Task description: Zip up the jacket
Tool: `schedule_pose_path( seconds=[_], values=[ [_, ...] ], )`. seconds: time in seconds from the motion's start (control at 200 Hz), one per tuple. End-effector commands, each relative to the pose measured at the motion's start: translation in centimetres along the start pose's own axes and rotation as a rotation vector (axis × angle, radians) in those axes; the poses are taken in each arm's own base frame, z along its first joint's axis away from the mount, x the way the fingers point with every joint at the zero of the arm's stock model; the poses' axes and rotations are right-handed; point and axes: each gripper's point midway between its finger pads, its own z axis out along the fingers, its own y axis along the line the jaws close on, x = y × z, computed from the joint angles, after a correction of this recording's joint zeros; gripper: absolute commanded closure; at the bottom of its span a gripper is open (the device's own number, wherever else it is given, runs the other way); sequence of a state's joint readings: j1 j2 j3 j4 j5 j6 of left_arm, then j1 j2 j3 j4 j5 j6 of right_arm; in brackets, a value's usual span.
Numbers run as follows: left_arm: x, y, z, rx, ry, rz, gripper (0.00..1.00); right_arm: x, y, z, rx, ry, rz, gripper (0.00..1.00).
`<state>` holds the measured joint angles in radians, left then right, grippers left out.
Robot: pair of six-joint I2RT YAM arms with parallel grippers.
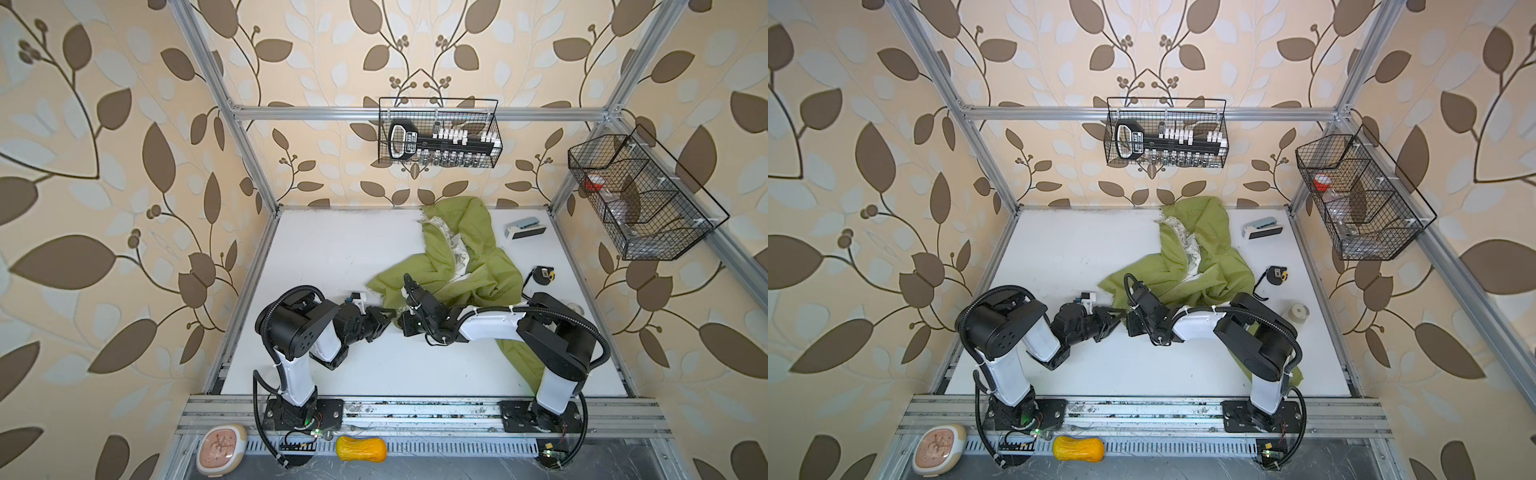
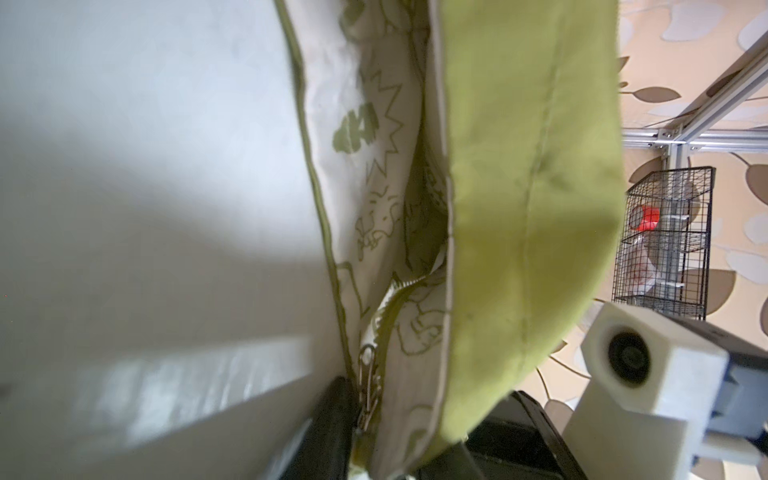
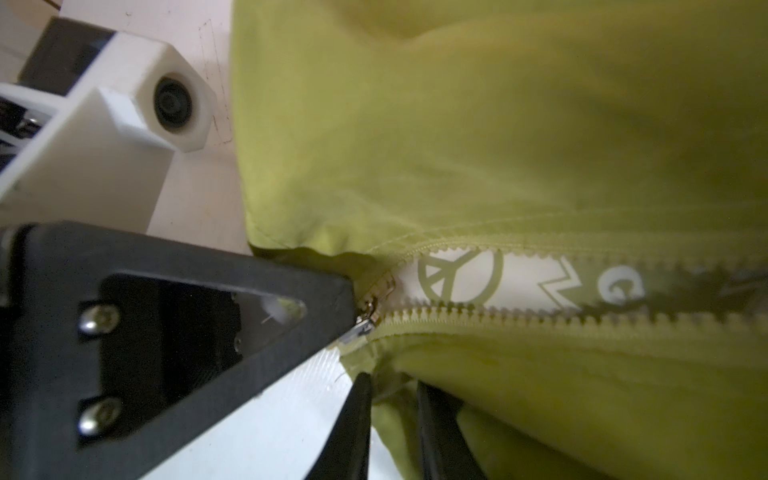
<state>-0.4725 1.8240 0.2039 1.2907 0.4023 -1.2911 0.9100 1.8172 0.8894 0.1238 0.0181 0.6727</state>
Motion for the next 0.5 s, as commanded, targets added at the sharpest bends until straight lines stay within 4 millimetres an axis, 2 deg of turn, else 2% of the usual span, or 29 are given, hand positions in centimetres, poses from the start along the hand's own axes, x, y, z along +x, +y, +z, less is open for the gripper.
schedule_pose_path(
  seconds=[0.0, 0.31, 0.495],
  values=[
    [0.4, 2.4, -0.1, -0.085, 0.000, -0.025, 0.79, 1.9, -0.5, 0.4, 0.010, 0.053, 0.003, 0.79],
    [0.5, 2.5, 0.2, -0.091, 0.009, -0.022, 0.96, 1.0, 0.3, -0.5, -0.011, 0.035, 0.003, 0.79],
    [0.5, 2.4, -0.1, -0.093, 0.003, -0.021, 1.00, 0.4, 0.9, -1.0, -0.028, 0.027, -0.004, 0.78]
  ],
)
